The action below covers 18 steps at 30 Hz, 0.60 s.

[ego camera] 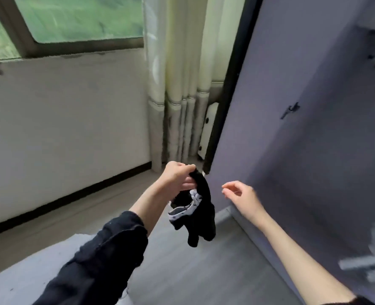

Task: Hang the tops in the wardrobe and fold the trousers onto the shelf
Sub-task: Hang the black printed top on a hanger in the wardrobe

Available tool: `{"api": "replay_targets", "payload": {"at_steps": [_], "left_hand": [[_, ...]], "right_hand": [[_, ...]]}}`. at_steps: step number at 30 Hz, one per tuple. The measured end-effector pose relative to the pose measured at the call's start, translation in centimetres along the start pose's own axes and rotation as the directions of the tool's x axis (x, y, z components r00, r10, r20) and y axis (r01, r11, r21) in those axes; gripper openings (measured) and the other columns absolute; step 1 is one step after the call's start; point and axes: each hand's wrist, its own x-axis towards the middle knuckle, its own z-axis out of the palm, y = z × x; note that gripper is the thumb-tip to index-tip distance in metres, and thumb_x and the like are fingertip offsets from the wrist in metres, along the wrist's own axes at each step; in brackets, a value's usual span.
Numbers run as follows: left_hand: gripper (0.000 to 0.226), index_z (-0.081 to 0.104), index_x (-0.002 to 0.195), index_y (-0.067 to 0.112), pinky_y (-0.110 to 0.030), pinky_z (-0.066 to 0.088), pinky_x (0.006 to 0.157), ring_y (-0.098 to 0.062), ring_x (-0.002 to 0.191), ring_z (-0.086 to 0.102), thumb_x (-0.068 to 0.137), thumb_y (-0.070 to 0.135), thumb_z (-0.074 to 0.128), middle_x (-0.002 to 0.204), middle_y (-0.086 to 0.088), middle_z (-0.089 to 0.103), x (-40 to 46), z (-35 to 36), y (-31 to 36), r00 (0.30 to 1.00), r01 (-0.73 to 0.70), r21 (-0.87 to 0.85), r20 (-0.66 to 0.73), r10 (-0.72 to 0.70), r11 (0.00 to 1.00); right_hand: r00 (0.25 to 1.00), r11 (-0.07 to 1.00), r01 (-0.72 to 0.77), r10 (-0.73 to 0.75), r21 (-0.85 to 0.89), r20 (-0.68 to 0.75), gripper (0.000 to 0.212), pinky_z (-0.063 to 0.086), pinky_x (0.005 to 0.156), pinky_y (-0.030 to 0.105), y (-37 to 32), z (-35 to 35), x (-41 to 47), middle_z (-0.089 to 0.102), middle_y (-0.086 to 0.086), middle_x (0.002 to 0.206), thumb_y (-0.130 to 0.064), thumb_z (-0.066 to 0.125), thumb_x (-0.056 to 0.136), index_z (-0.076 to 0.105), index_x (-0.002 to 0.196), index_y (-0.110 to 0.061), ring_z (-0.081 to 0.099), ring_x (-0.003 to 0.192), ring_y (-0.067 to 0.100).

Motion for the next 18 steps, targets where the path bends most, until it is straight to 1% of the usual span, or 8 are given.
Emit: {"api": "replay_targets", "payload": {"at_steps": [3,5,8,10,12,15,16,18], "left_hand": [[0.020,0.053,0.075,-0.005,-0.028,0.055,0.050,-0.020,0.045,0.063,0.094,-0.002,0.046,0.058,-0.016,0.062,0.9,5.3,2.8,0.986,0.064,-0.110,0.160,-0.046,0.992],[0.017,0.052,0.078,-0.007,-0.031,0.056,0.052,-0.027,0.052,0.064,0.093,-0.004,0.045,0.067,-0.022,0.061,1.0,8.0,3.8,0.974,0.089,-0.143,0.221,-0.056,0.986],[0.015,0.050,0.080,-0.006,-0.040,0.055,0.065,-0.032,0.067,0.059,0.094,-0.003,0.044,0.077,-0.025,0.056,0.7,12.1,5.0,0.946,0.115,-0.110,0.315,-0.075,0.987],[0.013,0.049,0.081,-0.006,-0.041,0.052,0.070,-0.033,0.068,0.059,0.094,-0.003,0.045,0.080,-0.026,0.055,0.1,14.8,5.5,0.927,0.127,-0.100,0.366,-0.082,0.987],[0.011,0.049,0.083,-0.007,-0.042,0.055,0.065,-0.033,0.068,0.060,0.093,-0.003,0.048,0.080,-0.027,0.056,-0.6,17.0,5.9,0.914,0.133,-0.101,0.396,-0.083,0.986],[0.008,0.051,0.090,-0.010,-0.040,0.056,0.061,-0.033,0.069,0.063,0.093,-0.002,0.050,0.081,-0.028,0.058,-1.3,19.2,6.4,0.896,0.145,-0.109,0.436,-0.084,0.983],[0.008,0.051,0.094,-0.010,-0.040,0.055,0.065,-0.034,0.069,0.063,0.093,-0.002,0.049,0.083,-0.028,0.058,-1.4,19.5,6.7,0.894,0.148,-0.117,0.441,-0.082,0.982],[0.012,0.050,0.103,-0.010,-0.040,0.052,0.072,-0.033,0.072,0.063,0.094,-0.003,0.047,0.085,-0.028,0.059,-1.2,19.8,7.0,0.900,0.148,-0.137,0.428,-0.076,0.980]], "right_hand": [[0.985,0.992,-0.092,0.104,0.090,-0.140,0.020,0.048,0.082,0.027,1.7,-1.7,-2.0,0.067,0.001,0.091,-0.019,0.073,0.081,0.064,0.098,-0.016,0.062,0.085,0.015],[0.964,0.982,-0.145,0.168,0.121,-0.207,0.036,0.049,0.083,0.029,2.0,-2.0,-2.9,0.066,0.000,0.097,-0.028,0.076,0.077,0.062,0.107,-0.015,0.063,0.088,0.017],[0.907,0.967,-0.213,0.250,0.141,-0.338,0.051,0.048,0.082,0.030,2.4,-3.1,-3.5,0.061,-0.002,0.104,-0.039,0.076,0.075,0.057,0.117,-0.016,0.062,0.092,0.018],[0.863,0.955,-0.282,0.293,0.091,-0.411,0.056,0.046,0.086,0.031,2.6,-4.2,-3.5,0.060,-0.004,0.110,-0.051,0.071,0.075,0.054,0.119,-0.021,0.060,0.100,0.018],[0.823,0.935,-0.354,0.314,0.005,-0.474,0.058,0.045,0.091,0.036,2.7,-5.2,-3.2,0.061,-0.002,0.116,-0.058,0.064,0.076,0.052,0.121,-0.023,0.058,0.108,0.022],[0.745,0.882,-0.457,0.307,-0.118,-0.593,0.031,0.044,0.086,0.038,2.8,-7.4,-3.6,0.066,0.008,0.110,-0.041,0.052,0.091,0.056,0.108,-0.016,0.059,0.105,0.031],[0.729,0.882,-0.457,0.298,-0.113,-0.616,0.022,0.043,0.082,0.038,3.2,-8.3,-3.9,0.067,0.012,0.101,-0.033,0.048,0.094,0.058,0.097,-0.014,0.060,0.098,0.034],[0.743,0.929,-0.368,0.268,-0.040,-0.613,0.027,0.040,0.068,0.036,4.0,-10.5,-4.9,0.062,0.010,0.073,-0.023,0.047,0.095,0.048,0.070,-0.015,0.055,0.073,0.033]]}}
